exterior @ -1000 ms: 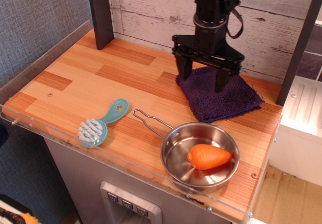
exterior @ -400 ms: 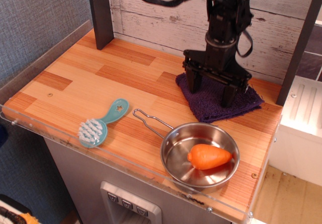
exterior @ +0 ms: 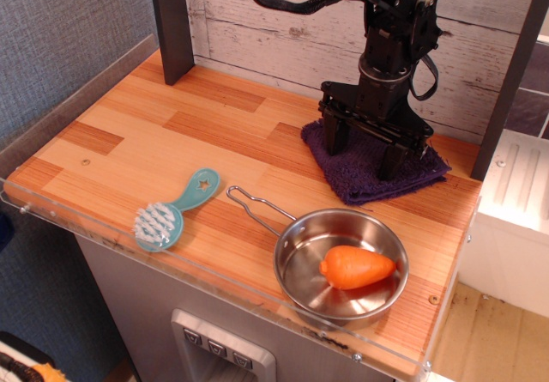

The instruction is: Place the purple towel on the back left corner of the table.

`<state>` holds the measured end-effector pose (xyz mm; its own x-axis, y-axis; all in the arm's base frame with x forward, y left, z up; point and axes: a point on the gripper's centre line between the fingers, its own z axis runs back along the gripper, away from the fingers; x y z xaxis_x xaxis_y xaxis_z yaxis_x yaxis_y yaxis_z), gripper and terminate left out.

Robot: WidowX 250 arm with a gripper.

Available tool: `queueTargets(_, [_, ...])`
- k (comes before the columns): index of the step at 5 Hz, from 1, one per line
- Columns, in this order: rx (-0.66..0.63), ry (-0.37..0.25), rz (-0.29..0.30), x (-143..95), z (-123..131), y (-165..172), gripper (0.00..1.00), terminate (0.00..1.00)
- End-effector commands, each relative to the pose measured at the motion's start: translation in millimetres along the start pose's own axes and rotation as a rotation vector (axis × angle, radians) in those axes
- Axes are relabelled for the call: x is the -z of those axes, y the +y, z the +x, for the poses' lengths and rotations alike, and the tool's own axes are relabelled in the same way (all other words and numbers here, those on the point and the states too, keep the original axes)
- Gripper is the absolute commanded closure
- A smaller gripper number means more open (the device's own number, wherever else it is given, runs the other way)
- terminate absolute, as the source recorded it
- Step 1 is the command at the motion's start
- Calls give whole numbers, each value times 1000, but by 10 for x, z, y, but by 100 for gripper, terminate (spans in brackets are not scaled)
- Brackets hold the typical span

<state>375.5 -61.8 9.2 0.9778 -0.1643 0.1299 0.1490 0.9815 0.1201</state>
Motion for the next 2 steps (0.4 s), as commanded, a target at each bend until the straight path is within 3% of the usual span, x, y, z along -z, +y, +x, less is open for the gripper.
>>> queueTargets(1, [-155,80,41,149,-159,619,0,0])
queueTargets(2, [-261,88,41,102,-204,1069,0,0])
